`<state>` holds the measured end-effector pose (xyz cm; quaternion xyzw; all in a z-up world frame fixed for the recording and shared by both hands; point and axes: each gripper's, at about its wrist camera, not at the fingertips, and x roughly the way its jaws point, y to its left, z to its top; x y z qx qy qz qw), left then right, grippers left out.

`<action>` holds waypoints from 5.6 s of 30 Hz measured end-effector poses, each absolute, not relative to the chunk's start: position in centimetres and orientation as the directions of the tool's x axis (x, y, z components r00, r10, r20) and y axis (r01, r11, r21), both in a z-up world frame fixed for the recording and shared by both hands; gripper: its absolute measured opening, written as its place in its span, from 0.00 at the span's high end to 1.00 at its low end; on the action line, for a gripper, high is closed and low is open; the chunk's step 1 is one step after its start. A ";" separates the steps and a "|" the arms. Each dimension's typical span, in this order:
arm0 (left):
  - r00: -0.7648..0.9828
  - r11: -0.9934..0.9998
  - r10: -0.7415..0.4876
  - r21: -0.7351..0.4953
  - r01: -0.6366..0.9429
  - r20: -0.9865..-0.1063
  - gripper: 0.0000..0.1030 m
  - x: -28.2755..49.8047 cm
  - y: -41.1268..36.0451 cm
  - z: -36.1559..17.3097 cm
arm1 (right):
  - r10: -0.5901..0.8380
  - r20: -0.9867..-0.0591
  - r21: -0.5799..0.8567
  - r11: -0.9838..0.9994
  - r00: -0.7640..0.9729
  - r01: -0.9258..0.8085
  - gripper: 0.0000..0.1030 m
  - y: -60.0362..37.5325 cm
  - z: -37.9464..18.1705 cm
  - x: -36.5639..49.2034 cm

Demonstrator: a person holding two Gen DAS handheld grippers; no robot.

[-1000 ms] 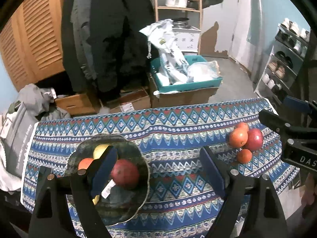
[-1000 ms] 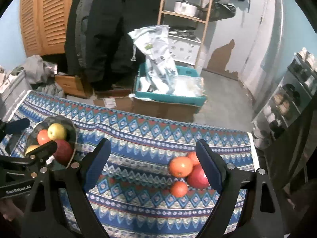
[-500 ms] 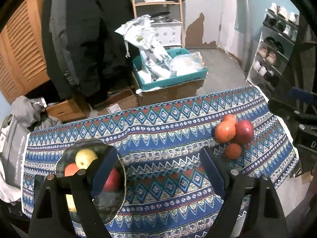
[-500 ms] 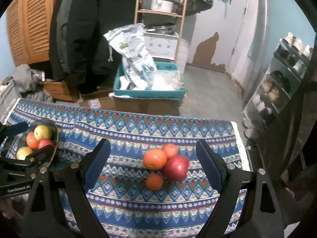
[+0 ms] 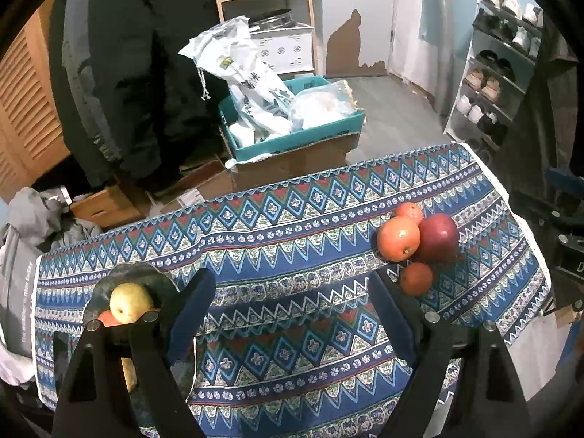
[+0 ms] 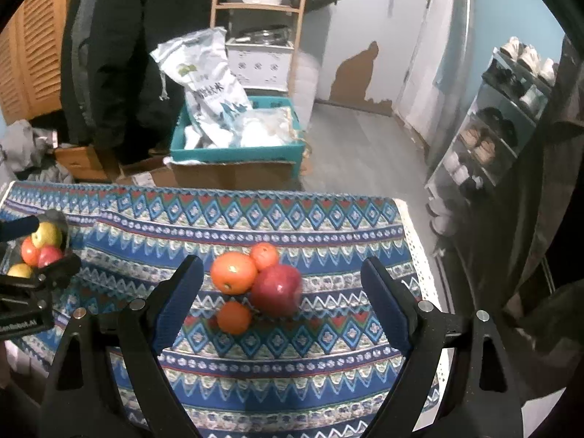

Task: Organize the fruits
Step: 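Move both tools back from the bowl toward the remaining fruit pile, then grasp the large red apple with the right tool while the left tool grasps an orange, then lift the red apple and orange and carry both over the glass bowl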

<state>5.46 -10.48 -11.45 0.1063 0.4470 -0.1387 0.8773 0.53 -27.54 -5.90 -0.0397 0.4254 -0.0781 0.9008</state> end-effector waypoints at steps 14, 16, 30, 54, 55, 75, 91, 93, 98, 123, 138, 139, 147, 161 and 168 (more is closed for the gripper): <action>0.544 0.930 -0.084 0.130 0.343 -0.835 0.16 8.3 -13.2 -15.7 | -0.104 -0.889 -0.069 0.993 0.445 0.096 0.16 -30.7 -15.1 3.3; 0.539 0.930 -0.078 0.133 0.343 -0.839 0.16 8.7 -13.4 -16.3 | -0.107 -0.900 -0.082 0.994 0.423 0.077 0.16 -30.4 -16.2 3.9; 0.511 0.922 -0.044 0.162 0.351 -0.859 0.16 10.4 -14.9 -20.2 | -0.081 -0.944 -0.066 0.996 0.319 0.057 0.16 -30.5 -21.3 7.1; 0.417 0.913 -0.154 0.032 0.407 -0.896 0.16 9.5 -17.4 -21.1 | -0.017 -0.933 0.032 0.991 0.359 0.131 0.31 -32.5 -22.7 5.5; 0.413 0.911 -0.160 0.027 0.412 -0.896 0.16 9.3 -17.7 -21.2 | -0.020 -0.930 0.035 0.989 0.366 0.143 0.31 -32.8 -22.4 5.2; 0.325 0.857 -0.206 -0.010 0.515 -0.923 0.16 6.3 -24.3 -24.0 | -0.102 -0.910 -0.001 0.970 0.401 0.244 0.31 -37.4 -19.9 0.8; 0.278 0.815 -0.204 -0.006 0.580 -0.939 0.56 6.3 -27.0 -26.8 | -0.094 -0.917 0.009 0.966 0.387 0.257 0.31 -38.2 -20.9 0.4; 0.273 0.814 -0.219 -0.022 0.581 -0.937 0.56 6.2 -26.8 -26.7 | -0.094 -0.917 0.007 0.968 0.389 0.251 0.31 -38.1 -20.8 0.4; 0.285 0.817 -0.231 -0.026 0.576 -0.930 0.58 6.0 -25.8 -25.9 | -0.097 -0.912 -0.002 0.973 0.398 0.233 0.31 -37.5 -20.5 0.6; 0.466 0.871 -0.255 0.008 0.492 -0.847 0.58 6.0 -20.0 -17.0 | -0.110 -0.843 -0.052 0.991 0.527 0.125 0.31 -31.8 -14.1 0.6; 0.523 0.901 -0.255 -0.004 0.433 -0.813 0.58 4.8 -14.7 -13.3 | -0.063 -0.798 -0.053 0.998 0.599 0.033 0.31 -27.0 -10.3 0.8; 0.527 0.903 -0.255 -0.004 0.431 -0.811 0.58 4.7 -14.4 -13.0 | -0.060 -0.795 -0.053 0.998 0.603 0.029 0.31 -26.8 -10.1 0.7; 0.558 0.908 -0.252 0.007 0.420 -0.791 0.58 3.7 -12.5 -11.3 | -0.041 -0.777 -0.053 0.999 0.628 -0.001 0.31 -25.2 -8.6 0.3; 0.588 0.934 -0.234 -0.011 0.357 -0.775 0.58 3.4 -8.4 -9.5 | 0.005 -0.754 -0.043 0.997 0.657 -0.057 0.31 -22.0 -6.6 0.0; 0.612 0.952 -0.203 -0.009 0.305 -0.765 0.58 3.4 -5.5 -8.9 | 0.033 -0.748 -0.042 0.994 0.662 -0.097 0.31 -19.3 -6.0 0.6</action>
